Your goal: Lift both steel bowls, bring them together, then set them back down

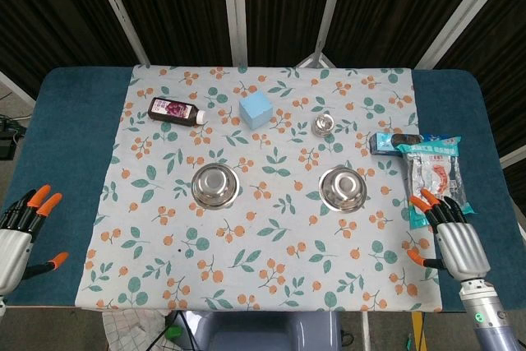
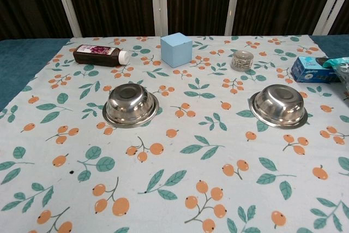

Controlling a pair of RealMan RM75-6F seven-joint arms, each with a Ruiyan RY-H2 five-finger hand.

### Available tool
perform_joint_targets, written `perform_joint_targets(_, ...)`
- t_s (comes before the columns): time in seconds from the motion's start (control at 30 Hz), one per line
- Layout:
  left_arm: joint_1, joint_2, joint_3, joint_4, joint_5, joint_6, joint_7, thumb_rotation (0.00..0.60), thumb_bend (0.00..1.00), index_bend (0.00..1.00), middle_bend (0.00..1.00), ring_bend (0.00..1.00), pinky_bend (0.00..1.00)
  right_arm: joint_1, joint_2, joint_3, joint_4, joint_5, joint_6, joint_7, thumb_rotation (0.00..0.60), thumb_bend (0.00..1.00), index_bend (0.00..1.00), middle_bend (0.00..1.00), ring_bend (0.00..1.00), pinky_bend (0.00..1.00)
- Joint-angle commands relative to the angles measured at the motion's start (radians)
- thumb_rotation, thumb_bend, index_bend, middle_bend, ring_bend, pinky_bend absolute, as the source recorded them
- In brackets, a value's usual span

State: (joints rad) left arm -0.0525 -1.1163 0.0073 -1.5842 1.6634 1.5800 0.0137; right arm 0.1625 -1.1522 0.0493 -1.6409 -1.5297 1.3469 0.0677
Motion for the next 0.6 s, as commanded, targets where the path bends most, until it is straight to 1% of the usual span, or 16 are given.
perform_joint_targets(0.03, -0.009, 0.001, -0.004, 0.004, -0.011, -0.016, -0.007, 0.6, 0.0, 0.12, 0.0, 0.0, 0.12, 0.046, -0.008, 0.023, -0.038, 0.014, -0.056, -0.029, 0.6, 0.09, 0.17, 0.07, 0.12, 0.07)
perform_joint_targets(0.2, -0.004, -0.002, -0.007, 0.004, -0.013, -0.002, -0.007, 0.6, 0.0, 0.12, 0.0, 0.0, 0.12, 0.133, -0.036, 0.078, -0.092, 0.086, -0.165, -0.098, 0.6, 0.09, 0.17, 0.07, 0.12, 0.07)
perform_joint_targets(0.33, -0.001, -0.007, -0.007, 0.004, -0.012, 0.006, 0.005, 0.6, 0.0, 0.12, 0.0, 0.0, 0.12, 0.209, -0.072, 0.127, -0.114, 0.189, -0.267, -0.16, 0.6, 0.09, 0.17, 0.07, 0.12, 0.07)
perform_joint_targets(0.47, 0.001, -0.012, -0.003, 0.003, -0.007, 0.007, 0.019, 0.6, 0.0, 0.12, 0.0, 0.0, 0.12, 0.304, -0.144, 0.184, -0.082, 0.343, -0.359, -0.254, 0.6, 0.09, 0.17, 0.07, 0.12, 0.07)
perform_joint_targets(0.6, 0.003, -0.013, -0.004, 0.002, -0.007, 0.013, 0.023, 0.6, 0.0, 0.12, 0.0, 0.0, 0.12, 0.359, -0.195, 0.199, -0.054, 0.448, -0.402, -0.314, 0.6, 0.09, 0.17, 0.07, 0.12, 0.07)
